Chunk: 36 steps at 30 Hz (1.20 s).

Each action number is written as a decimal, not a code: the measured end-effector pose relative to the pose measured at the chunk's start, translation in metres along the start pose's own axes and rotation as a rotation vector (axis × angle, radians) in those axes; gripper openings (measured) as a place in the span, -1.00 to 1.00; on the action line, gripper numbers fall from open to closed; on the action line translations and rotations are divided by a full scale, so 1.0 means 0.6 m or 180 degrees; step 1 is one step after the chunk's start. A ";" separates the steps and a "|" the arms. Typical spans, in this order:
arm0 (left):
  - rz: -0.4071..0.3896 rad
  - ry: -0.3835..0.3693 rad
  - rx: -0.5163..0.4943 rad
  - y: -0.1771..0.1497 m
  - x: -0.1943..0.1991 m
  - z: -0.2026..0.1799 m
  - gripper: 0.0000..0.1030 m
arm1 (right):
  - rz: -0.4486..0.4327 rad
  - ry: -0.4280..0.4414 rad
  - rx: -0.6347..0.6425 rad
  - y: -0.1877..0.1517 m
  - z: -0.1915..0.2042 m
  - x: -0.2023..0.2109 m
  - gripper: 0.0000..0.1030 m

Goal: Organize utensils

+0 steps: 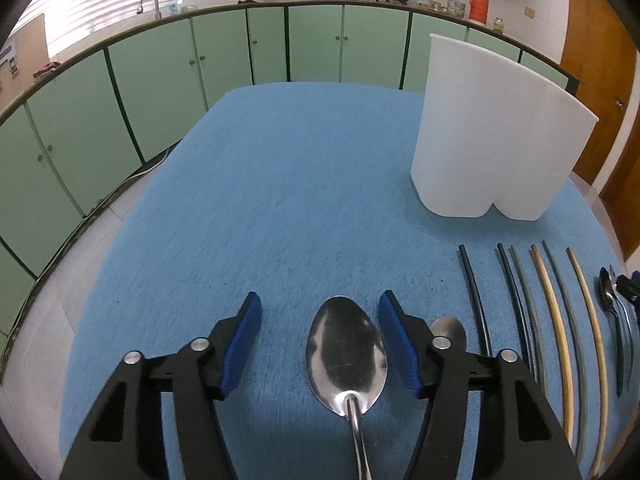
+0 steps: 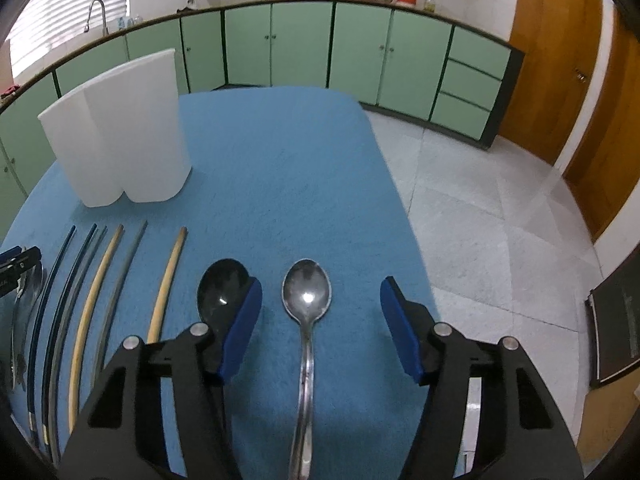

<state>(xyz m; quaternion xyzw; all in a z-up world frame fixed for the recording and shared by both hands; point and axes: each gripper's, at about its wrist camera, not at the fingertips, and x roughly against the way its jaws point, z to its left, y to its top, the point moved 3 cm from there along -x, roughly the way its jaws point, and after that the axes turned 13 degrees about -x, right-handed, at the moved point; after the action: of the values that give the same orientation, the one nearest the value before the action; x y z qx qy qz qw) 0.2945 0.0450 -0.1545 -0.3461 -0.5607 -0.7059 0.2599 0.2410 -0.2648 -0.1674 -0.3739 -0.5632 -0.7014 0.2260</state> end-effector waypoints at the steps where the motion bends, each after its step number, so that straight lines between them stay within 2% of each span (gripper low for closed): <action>1: -0.0005 -0.0017 -0.0008 0.001 -0.001 0.000 0.06 | 0.0025 -0.0004 -0.0002 -0.001 0.000 -0.003 0.09; 5: -0.0023 -0.0086 -0.0017 0.008 -0.007 0.003 -0.19 | 0.0155 0.0032 -0.0041 -0.004 -0.003 -0.018 -0.05; 8: -0.0034 -0.0123 -0.0008 0.010 -0.009 0.004 -0.33 | 0.0176 0.0067 -0.0061 -0.002 -0.005 -0.017 -0.06; 9: -0.0040 -0.0132 -0.0011 0.011 -0.010 0.003 -0.37 | 0.0182 0.0074 -0.0053 0.000 -0.005 -0.018 -0.13; 11: -0.0050 -0.0136 -0.0014 0.007 -0.007 0.000 -0.38 | 0.0207 0.0117 -0.0034 0.001 -0.003 -0.017 -0.29; 12: -0.0057 -0.0143 -0.0011 0.007 -0.007 0.000 -0.38 | 0.0225 0.0146 -0.0024 -0.001 -0.003 -0.014 -0.43; 16: -0.0110 -0.0191 0.0010 -0.002 0.002 -0.004 -0.39 | 0.0207 0.0221 -0.0048 -0.009 -0.005 -0.001 -0.47; 21: -0.0349 -0.0224 0.0018 -0.013 0.034 -0.009 -0.40 | -0.0088 0.0465 -0.0067 -0.019 -0.009 0.051 -0.47; 24: -0.0628 -0.0205 0.0015 -0.023 0.068 -0.006 -0.40 | -0.0316 0.0636 -0.0068 -0.021 -0.012 0.087 -0.47; 31: -0.1155 -0.0189 0.0112 -0.037 0.146 0.012 -0.42 | -0.0731 0.0928 -0.0015 0.004 -0.006 0.158 -0.47; 36: -0.1387 -0.0133 0.0147 -0.029 0.188 0.025 -0.49 | -0.0921 0.1072 0.0001 0.025 0.011 0.198 -0.47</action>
<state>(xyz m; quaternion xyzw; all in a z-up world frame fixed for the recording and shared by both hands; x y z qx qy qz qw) 0.2139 0.0658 -0.0752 -0.2252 -0.6435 -0.7250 0.0974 0.1804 -0.2503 -0.0652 -0.1667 -0.5654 -0.7790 0.2140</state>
